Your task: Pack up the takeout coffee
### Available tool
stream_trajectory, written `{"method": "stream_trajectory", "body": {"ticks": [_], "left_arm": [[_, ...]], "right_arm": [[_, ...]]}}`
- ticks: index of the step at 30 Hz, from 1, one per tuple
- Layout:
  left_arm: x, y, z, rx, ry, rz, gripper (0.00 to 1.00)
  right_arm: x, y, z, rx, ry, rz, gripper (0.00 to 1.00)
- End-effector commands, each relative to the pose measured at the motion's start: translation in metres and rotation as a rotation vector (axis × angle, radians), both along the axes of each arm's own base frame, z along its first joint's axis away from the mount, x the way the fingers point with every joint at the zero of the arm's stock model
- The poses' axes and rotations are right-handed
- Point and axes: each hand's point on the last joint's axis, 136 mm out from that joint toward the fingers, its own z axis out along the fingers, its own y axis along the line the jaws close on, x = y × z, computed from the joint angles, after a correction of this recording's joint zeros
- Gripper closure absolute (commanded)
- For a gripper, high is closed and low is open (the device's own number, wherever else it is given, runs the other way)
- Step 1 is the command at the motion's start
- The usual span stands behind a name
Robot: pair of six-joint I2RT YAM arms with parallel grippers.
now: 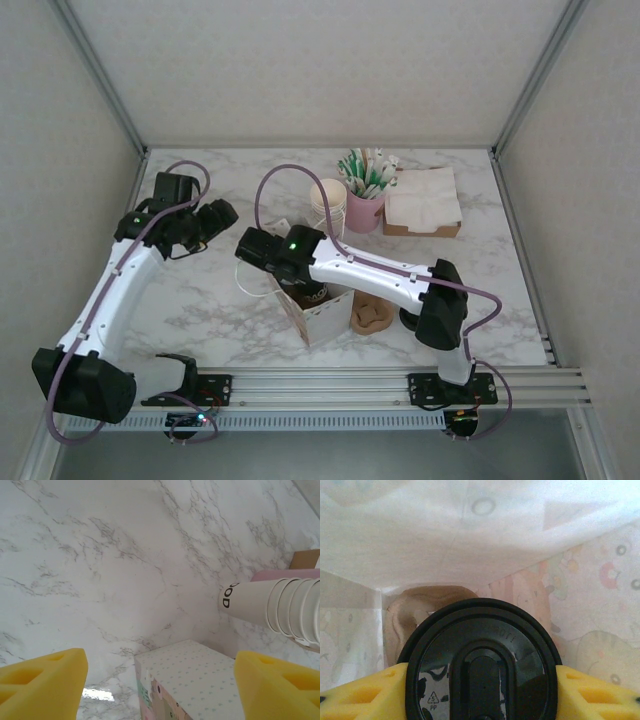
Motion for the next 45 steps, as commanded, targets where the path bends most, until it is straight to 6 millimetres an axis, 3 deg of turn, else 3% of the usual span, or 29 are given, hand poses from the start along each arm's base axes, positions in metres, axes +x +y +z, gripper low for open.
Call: {"method": "stream_trajectory", "body": {"ticks": [1, 11, 20, 35, 45], "left_arm": [[-0.008, -0.002, 0.018, -0.015, -0.027, -0.025, 0.22], [-0.011, -0.003, 0.025, -0.024, -0.038, -0.035, 0.21], [-0.012, -0.003, 0.024, -0.028, -0.035, -0.034, 0.21], [-0.015, -0.002, 0.028, -0.022, -0.038, -0.034, 0.21], [-0.015, -0.001, 0.027, -0.014, -0.035, -0.031, 0.21]], "right_arm": [[0.002, -0.004, 0.01, -0.043, -0.03, 0.017, 0.52], [-0.01, -0.007, -0.045, -0.103, 0.072, 0.003, 0.52], [-0.018, -0.012, -0.061, -0.102, 0.114, -0.007, 0.52], [-0.014, -0.014, -0.045, -0.09, 0.08, -0.017, 0.52], [-0.007, -0.004, 0.005, -0.001, 0.007, 0.001, 0.51]]}}
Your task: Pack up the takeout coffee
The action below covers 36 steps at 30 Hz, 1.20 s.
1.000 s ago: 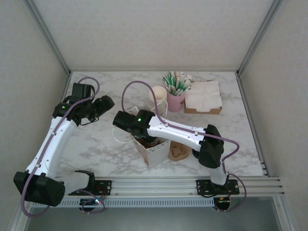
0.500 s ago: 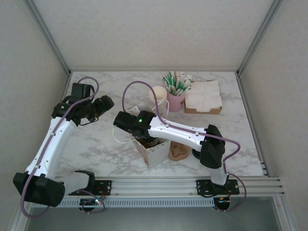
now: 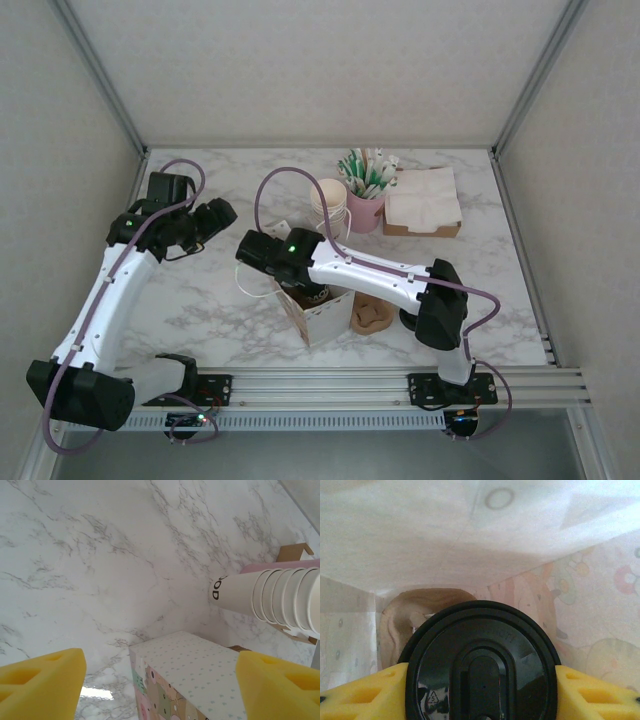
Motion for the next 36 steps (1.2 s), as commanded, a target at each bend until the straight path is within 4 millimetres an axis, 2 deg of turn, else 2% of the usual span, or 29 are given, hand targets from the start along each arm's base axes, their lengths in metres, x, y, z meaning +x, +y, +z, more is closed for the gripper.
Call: {"method": "stream_trajectory", "body": {"ticks": [1, 8, 16, 26, 36], "left_arm": [[-0.004, 0.002, 0.012, 0.008, -0.024, -0.01, 0.21], [-0.004, 0.003, 0.013, 0.012, -0.028, -0.009, 0.21], [-0.005, 0.003, 0.014, 0.014, -0.028, -0.009, 0.21], [-0.005, 0.004, 0.014, 0.017, -0.029, -0.008, 0.21], [-0.006, 0.004, 0.015, 0.022, -0.029, -0.008, 0.19]], "right_arm": [[-0.009, -0.001, 0.021, 0.022, 0.011, 0.007, 0.51], [-0.015, 0.004, 0.051, 0.101, 0.002, 0.033, 0.51], [-0.018, 0.002, 0.05, 0.108, 0.017, 0.03, 0.5], [-0.024, -0.001, 0.062, 0.13, 0.012, 0.04, 0.51], [-0.034, -0.018, 0.094, 0.176, -0.011, 0.051, 0.5]]}}
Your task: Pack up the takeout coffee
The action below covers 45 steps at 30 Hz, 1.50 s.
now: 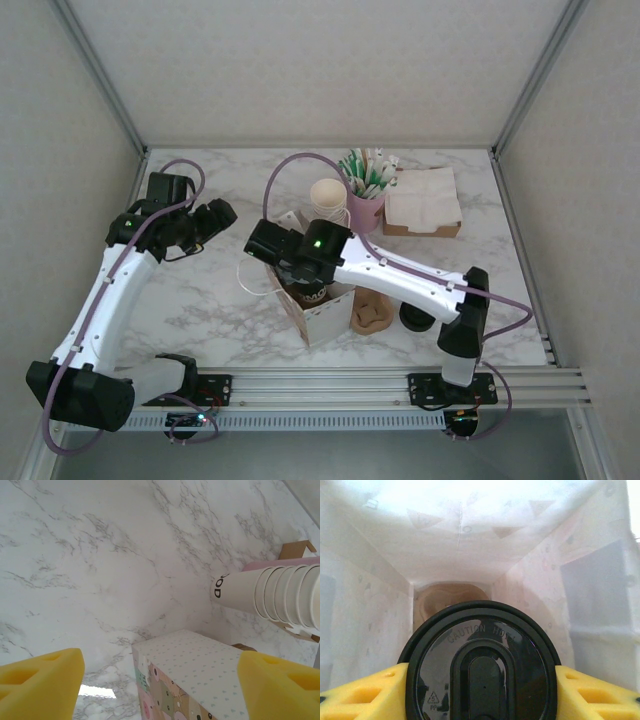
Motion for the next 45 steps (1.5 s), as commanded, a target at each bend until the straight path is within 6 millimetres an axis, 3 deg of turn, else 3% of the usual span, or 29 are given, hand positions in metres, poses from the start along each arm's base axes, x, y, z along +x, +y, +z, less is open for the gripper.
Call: {"method": "stream_trajectory", "body": {"ticks": [1, 11, 33, 45], "left_arm": [[-0.004, 0.004, 0.015, 0.014, -0.032, 0.001, 0.2], [-0.005, 0.005, 0.017, 0.02, -0.036, 0.003, 0.19], [-0.006, 0.009, 0.023, 0.03, -0.05, 0.016, 0.18], [-0.006, 0.01, 0.024, 0.032, -0.05, 0.021, 0.18]], "right_arm": [[-0.009, -0.01, 0.029, 0.053, -0.016, 0.003, 0.5], [-0.021, -0.024, 0.066, 0.15, -0.031, 0.038, 0.5], [-0.043, -0.099, 0.147, 0.417, -0.148, 0.049, 0.5], [-0.051, -0.103, 0.179, 0.581, -0.185, 0.09, 0.5]]}}
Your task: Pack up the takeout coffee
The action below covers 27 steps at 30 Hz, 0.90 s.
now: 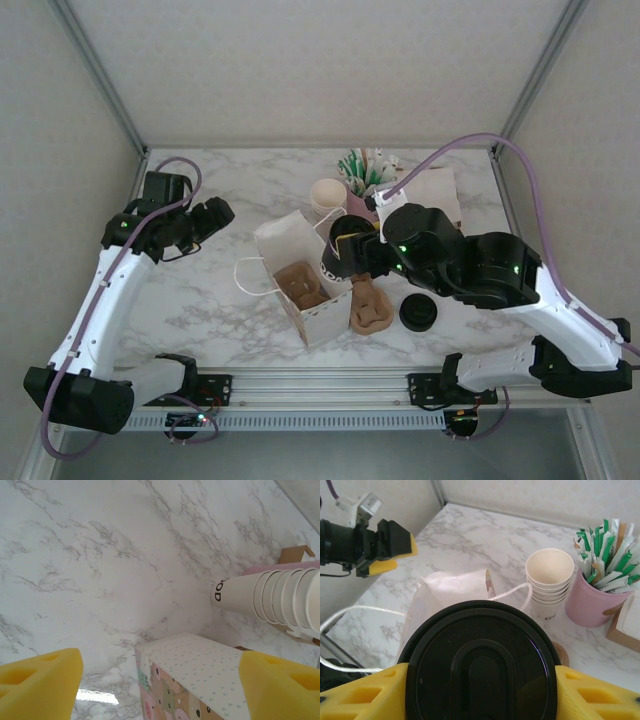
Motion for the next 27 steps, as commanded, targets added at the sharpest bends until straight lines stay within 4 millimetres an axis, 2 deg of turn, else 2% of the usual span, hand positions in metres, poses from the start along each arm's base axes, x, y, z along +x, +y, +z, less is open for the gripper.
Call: {"method": "stream_trajectory", "body": {"ticks": [1, 9, 15, 27], "left_arm": [[-0.004, 0.005, 0.014, 0.011, -0.031, 0.01, 0.18], [-0.004, 0.006, 0.013, 0.015, -0.032, 0.011, 0.18], [-0.004, 0.006, 0.013, 0.017, -0.032, 0.013, 0.18], [-0.007, 0.008, 0.025, 0.025, -0.052, 0.009, 0.22]], "right_arm": [[-0.003, 0.006, 0.011, 0.051, -0.023, 0.032, 0.5], [-0.004, -0.001, 0.025, 0.109, -0.054, 0.026, 0.5], [0.002, -0.017, 0.034, 0.147, -0.102, -0.034, 0.5], [0.027, -0.079, 0.042, 0.071, -0.231, -0.326, 0.5]]}}
